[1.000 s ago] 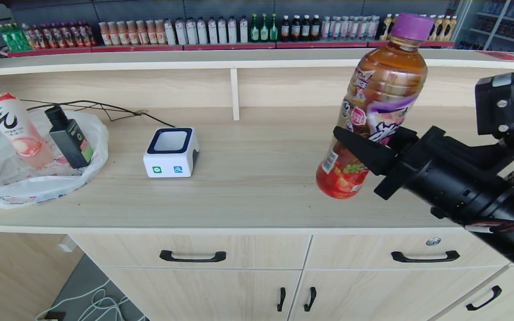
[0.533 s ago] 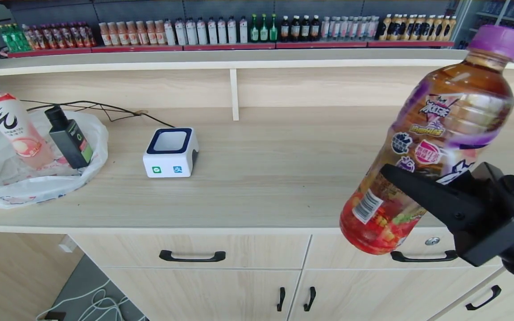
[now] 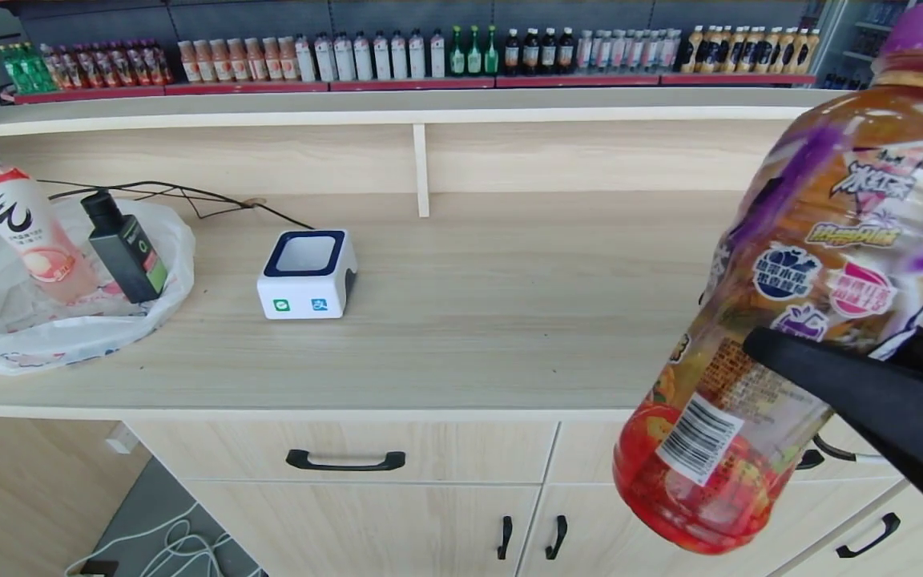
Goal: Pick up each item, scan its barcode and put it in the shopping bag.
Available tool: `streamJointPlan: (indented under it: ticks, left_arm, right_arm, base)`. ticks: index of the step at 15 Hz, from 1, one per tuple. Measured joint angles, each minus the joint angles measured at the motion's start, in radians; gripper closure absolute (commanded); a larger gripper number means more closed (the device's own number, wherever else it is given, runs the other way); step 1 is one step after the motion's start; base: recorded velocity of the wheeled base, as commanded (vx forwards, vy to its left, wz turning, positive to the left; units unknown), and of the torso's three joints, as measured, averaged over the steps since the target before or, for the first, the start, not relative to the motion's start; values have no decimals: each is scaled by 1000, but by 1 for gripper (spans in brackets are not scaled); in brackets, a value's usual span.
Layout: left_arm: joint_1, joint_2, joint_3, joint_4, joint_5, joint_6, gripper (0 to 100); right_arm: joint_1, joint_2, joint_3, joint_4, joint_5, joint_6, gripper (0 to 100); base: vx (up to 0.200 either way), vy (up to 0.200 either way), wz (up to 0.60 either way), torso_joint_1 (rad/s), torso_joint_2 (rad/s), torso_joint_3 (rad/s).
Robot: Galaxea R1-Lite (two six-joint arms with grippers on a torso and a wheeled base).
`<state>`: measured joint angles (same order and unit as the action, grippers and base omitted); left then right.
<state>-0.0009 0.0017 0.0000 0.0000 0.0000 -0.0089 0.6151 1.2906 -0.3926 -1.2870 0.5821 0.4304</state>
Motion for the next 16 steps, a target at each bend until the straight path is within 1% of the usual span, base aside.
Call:
streamJointPlan:
  ticks: [1, 3, 6, 8, 16]
  left_arm:
    - [-1, 0, 0, 0, 0, 0, 0]
    - [-1, 0, 0, 0, 0, 0, 0]
    - [-1, 0, 0, 0, 0, 0, 0]
    - [-1, 0, 0, 0, 0, 0, 0]
    - [-1, 0, 0, 0, 0, 0, 0]
  right_arm:
    - [1, 2, -14, 0, 27, 29, 100]
    - [4, 12, -47, -16, 39, 61, 100]
    - [49, 51, -67, -122, 41, 98, 100]
    - [83, 84, -51, -172, 41, 100, 100]
    - [120, 118, -50, -182, 40, 101, 100]
  base:
    - [0, 0, 0, 0, 0, 0]
    - [0, 0, 0, 0, 0, 0]
    - [0, 0, 0, 0, 0, 0]
    - [0, 0, 0, 0, 0, 0]
    - [0, 0, 0, 0, 0, 0]
